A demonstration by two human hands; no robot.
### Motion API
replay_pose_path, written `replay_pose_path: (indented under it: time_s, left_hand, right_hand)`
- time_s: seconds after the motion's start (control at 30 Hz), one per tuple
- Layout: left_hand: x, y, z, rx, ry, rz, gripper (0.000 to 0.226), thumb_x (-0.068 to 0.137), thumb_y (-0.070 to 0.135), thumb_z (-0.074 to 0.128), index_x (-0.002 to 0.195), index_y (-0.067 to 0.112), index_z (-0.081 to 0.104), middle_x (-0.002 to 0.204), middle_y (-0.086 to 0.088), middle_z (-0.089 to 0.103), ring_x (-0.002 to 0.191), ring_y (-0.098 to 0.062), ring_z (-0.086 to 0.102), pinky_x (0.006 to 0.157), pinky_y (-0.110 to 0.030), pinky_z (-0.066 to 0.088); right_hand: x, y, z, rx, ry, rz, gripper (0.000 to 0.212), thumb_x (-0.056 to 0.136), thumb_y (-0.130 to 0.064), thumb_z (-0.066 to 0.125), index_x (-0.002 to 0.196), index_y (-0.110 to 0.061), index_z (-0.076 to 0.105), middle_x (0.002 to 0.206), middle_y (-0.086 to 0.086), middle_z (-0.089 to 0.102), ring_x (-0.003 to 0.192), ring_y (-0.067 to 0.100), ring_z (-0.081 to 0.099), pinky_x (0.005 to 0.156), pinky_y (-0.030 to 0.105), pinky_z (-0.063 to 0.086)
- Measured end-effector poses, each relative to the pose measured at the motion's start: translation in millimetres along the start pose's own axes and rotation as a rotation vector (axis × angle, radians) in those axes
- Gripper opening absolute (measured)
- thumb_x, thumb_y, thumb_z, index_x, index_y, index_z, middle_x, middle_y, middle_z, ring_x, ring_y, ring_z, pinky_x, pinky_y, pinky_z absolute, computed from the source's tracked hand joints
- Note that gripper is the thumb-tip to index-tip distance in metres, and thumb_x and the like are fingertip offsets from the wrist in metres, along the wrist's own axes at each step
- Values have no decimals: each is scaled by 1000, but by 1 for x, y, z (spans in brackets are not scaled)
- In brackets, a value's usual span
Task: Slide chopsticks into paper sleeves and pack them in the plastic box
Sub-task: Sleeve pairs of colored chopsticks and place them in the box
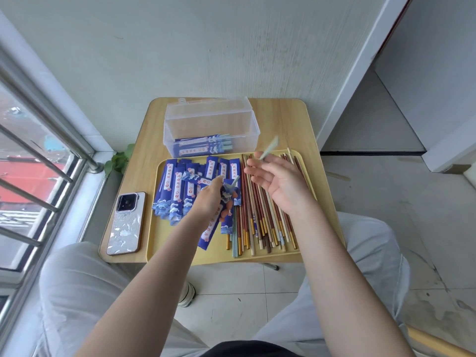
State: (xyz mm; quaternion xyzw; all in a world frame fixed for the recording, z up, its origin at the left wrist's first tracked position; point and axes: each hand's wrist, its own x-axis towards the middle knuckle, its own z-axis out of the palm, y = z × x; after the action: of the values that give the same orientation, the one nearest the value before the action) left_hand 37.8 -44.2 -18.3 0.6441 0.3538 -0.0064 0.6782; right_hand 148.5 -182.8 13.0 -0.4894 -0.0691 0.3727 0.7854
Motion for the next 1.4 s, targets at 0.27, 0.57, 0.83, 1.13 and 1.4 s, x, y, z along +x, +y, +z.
replay_pose_path:
  time_s: [0.27,0.57,0.83,1.13,1.4]
  left_hand:
    - [-4,5,-1,69,2,14,57,105,45,25,70,9,52,53,-5,47,45,-18,39,45,-28,34]
    - [-2,23,-2,122,-68,136,65,105,49,22,67,6,53,53,-9,49,42,-19,40,44,-25,36]
    - [7,47,-10,104,-11,211,63,105,49,24,73,4,56,59,-14,50,45,-20,40,45,-27,37]
    - [38,82,-18,312,208,292,53,107,45,25,89,5,55,67,-5,55,65,-25,53,67,-38,40]
    - [69,87,-45,401,517,449,28,106,23,34,122,11,53,120,0,53,110,-19,48,87,-30,34]
  right_hand:
    - [9,1,14,-317,77,-181,23,106,-12,44,95,-5,63,65,5,62,53,19,58,53,30,41]
    - [17,2,24,-742,-18,-97,14,97,-27,65,89,-17,72,51,-15,53,48,0,47,56,23,36]
    - [41,-19,41,-796,117,-369,54,103,-31,52,151,-18,29,123,7,64,108,22,65,88,41,55]
    - [67,-23,57,-1078,-49,-242,30,105,-14,44,122,-17,69,116,-2,72,105,12,68,95,30,53]
    - [117,-41,44,-705,404,-276,20,102,-6,50,105,-9,70,88,6,74,72,19,75,76,37,62]
